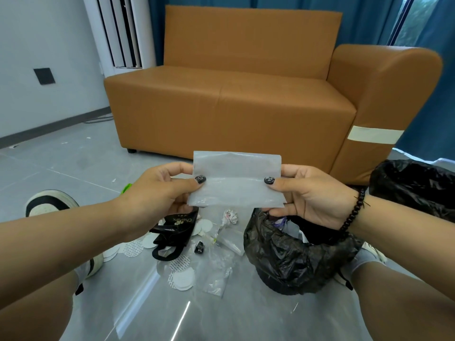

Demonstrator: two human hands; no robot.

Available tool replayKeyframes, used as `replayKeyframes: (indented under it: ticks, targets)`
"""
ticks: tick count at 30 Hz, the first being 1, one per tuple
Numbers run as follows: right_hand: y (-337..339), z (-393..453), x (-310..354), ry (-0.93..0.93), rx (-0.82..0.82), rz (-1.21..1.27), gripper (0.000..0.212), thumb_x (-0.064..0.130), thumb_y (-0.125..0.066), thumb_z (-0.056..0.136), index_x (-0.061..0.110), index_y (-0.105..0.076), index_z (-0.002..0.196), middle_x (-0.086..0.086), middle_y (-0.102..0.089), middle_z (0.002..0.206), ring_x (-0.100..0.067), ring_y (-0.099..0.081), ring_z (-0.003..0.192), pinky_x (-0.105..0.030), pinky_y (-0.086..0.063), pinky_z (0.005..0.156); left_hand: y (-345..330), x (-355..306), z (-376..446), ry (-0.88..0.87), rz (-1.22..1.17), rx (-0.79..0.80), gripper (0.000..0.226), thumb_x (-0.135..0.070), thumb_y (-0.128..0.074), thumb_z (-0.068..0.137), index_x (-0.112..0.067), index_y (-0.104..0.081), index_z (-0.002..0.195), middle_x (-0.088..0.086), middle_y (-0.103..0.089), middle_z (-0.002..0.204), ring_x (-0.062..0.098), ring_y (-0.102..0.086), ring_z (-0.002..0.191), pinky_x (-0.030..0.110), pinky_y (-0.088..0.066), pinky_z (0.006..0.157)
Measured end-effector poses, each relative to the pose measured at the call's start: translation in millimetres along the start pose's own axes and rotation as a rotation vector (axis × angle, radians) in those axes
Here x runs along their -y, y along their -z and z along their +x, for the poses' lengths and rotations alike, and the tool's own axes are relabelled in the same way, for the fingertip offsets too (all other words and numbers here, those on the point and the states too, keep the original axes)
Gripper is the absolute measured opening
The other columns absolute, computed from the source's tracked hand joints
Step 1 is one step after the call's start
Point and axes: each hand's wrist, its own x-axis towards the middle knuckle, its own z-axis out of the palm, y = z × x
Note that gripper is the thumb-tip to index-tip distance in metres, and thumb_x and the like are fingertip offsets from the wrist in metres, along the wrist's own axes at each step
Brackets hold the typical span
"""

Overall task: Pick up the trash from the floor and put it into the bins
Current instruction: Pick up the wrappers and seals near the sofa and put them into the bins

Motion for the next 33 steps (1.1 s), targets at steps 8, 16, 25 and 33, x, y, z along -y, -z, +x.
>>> replayKeyframes:
  ticks: [8, 16, 25, 33]
  targets:
    - [5.1, -4.8, 5.6, 0.076, -0.001, 0.129, 0.033, 0.009, -0.059, 0.073, 0.008, -0.066, 0.105, -0.013, -0.070, 0.075, -0.017, -0.069, 0.053, -0.022, -0.055, 0.043, 0.7, -7.7, -5.3, 0.004, -0.153, 0.138, 0.032, -0.010, -0.062, 0.069, -0.019, -0.074, 0.098, 0.008, -0.075, 0.090, 0.018, -0.073, 0.066, 0.018, -0.055, 0.052]
    - [4.1, -5.7, 3.5, 0.094, 0.118, 0.196, 0.035, 0.004, -0.067, 0.050, 0.004, -0.077, 0.084, -0.020, -0.071, 0.078, -0.027, -0.072, 0.064, -0.026, -0.057, 0.050, 4.1, -8.0, -4.1, 0.070, -0.167, 0.171, 0.030, 0.002, -0.052, 0.076, -0.012, -0.079, 0.076, 0.008, -0.072, 0.070, 0.020, -0.071, 0.058, 0.019, -0.055, 0.048]
    - [-6.9, -3.2, -7.5, 0.080, 0.012, -0.106, 0.020, 0.019, -0.064, 0.073, 0.002, -0.073, 0.079, -0.014, -0.072, 0.083, -0.035, -0.071, 0.072, -0.028, -0.059, 0.054, 10.2, 1.7, -2.5, 0.138, -0.075, 0.169, 0.026, -0.020, -0.053, 0.087, -0.006, -0.074, 0.083, 0.015, -0.072, 0.088, 0.027, -0.072, 0.072, 0.027, -0.059, 0.058]
    - [-12.8, 1.4, -15.2, 0.084, -0.068, -0.176, 0.039, -0.006, -0.065, 0.079, 0.011, -0.061, 0.114, -0.015, -0.062, 0.089, -0.037, -0.071, 0.076, -0.025, -0.056, 0.051, 8.5, 8.2, -1.1, -0.002, 0.099, 0.042, 0.044, 0.002, -0.068, 0.076, -0.022, -0.064, 0.113, 0.007, -0.063, 0.075, 0.015, -0.066, 0.073, 0.029, -0.060, 0.064]
